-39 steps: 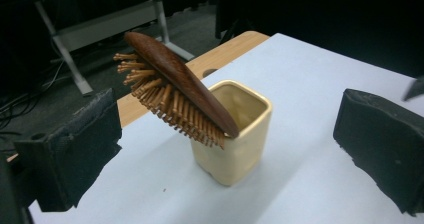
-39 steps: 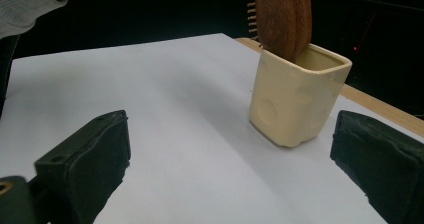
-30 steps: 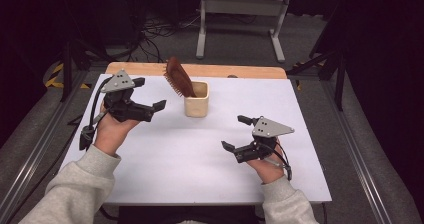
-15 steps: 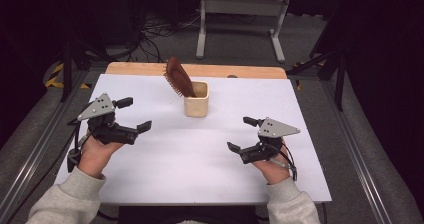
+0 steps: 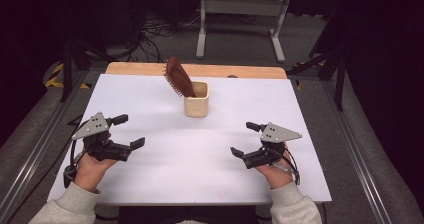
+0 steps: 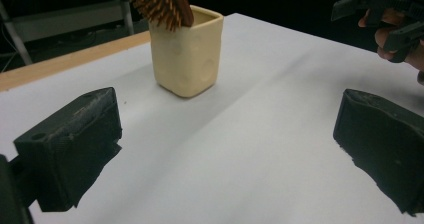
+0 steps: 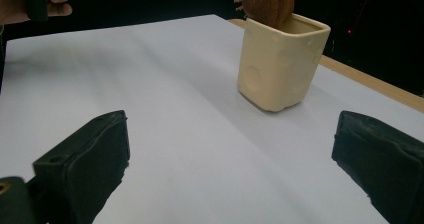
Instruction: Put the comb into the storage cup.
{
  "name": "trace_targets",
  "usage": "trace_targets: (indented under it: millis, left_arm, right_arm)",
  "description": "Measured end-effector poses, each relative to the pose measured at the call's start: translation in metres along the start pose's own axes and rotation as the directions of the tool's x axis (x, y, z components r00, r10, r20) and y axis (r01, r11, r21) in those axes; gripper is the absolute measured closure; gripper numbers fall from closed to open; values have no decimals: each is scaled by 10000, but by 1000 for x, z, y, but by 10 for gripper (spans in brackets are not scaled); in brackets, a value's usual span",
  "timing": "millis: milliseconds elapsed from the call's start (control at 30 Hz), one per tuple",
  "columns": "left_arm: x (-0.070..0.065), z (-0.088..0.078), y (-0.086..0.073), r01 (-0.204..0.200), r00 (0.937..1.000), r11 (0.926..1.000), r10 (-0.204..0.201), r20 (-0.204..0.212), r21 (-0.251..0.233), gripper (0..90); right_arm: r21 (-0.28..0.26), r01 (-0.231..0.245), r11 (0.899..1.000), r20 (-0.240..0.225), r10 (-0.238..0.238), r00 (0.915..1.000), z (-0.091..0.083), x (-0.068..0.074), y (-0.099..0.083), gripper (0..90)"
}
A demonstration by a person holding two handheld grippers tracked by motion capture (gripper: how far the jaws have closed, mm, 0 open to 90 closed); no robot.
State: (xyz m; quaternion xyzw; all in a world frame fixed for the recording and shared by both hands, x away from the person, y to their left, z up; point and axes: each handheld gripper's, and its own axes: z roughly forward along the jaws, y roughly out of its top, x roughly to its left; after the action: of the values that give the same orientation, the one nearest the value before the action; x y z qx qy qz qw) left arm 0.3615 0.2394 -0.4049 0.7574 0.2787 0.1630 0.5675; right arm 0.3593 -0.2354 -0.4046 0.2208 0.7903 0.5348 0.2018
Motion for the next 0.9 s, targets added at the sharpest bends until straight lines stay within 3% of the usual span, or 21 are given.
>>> trace_targets:
  millis: [200,400,533,633,767,900]
  left_arm:
    - [5,0,-17,126,9999,9999,-126,15,60,1]
    - [8,1,-36,551,9985,9985,-551,23,75,2]
    - [7,2,-43,528,9986,9985,-529,34,168,2]
    - [6,4,-50,211,9998,9995,-209,-69,253,2]
    - [4,6,-57,272,9996,9985,-268,-85,480,1]
    - [3,7,-62,516,9986,9982,-514,-82,313,2]
  right_arm:
    - [103,-79,9999,97,78,9999,-1,0,-6,25]
    - [147,-171,9997,161,168,9997,-3,-1,-16,23]
    - [133,-213,9997,144,211,9997,-4,0,-21,22]
    - [261,-307,9992,261,301,9992,-3,-1,-29,15]
    - [222,-437,9988,305,431,9986,-5,-1,-35,14]
    - [229,-418,9989,245,412,9988,-7,1,-42,13]
